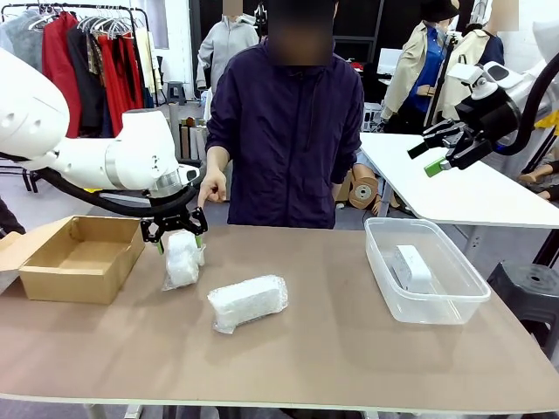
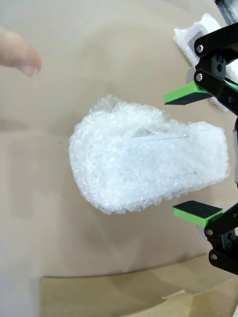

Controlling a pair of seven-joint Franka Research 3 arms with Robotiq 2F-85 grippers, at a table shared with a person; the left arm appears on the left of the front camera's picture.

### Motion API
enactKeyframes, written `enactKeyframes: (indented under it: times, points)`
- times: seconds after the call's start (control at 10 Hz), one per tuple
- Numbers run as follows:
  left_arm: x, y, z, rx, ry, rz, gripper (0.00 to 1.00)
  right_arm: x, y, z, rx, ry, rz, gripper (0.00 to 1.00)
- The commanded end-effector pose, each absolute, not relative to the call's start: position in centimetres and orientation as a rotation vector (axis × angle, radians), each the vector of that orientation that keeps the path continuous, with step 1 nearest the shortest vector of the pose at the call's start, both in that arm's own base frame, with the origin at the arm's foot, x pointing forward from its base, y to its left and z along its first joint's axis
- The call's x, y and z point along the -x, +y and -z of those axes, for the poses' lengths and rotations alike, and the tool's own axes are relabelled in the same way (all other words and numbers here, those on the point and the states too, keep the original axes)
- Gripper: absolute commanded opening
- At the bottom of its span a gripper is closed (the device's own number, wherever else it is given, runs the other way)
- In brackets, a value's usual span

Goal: Separate and place wrapped and unwrapped clocks.
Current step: Pick up the Digital clock indicated by the person.

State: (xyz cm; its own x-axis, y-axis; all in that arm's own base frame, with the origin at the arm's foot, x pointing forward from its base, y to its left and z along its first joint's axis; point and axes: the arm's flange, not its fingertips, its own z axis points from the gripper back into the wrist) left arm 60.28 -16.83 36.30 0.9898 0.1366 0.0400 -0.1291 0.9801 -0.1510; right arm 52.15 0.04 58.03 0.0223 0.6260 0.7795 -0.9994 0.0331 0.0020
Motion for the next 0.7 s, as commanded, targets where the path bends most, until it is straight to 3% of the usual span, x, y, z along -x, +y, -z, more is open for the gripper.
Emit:
enactKeyframes:
  times: [0.0, 0.2, 0.6]
  points:
    - [-60.59, -16.49, -35.06, 0.167, -0.036, -0.163, 1.00, -51.63, 0.06, -57.91, -0.676, -0.706, -1.437, 1.00]
    - [-60.85, -16.34, -34.11, 0.167, -0.018, -0.174, 1.00, -51.63, 0.06, -57.91, -0.676, -0.706, -1.437, 1.00]
    - [-60.94, -16.31, -34.13, 0.171, -0.013, -0.164, 0.21, -51.63, 0.06, -57.91, -0.676, -0.706, -1.437, 1.00]
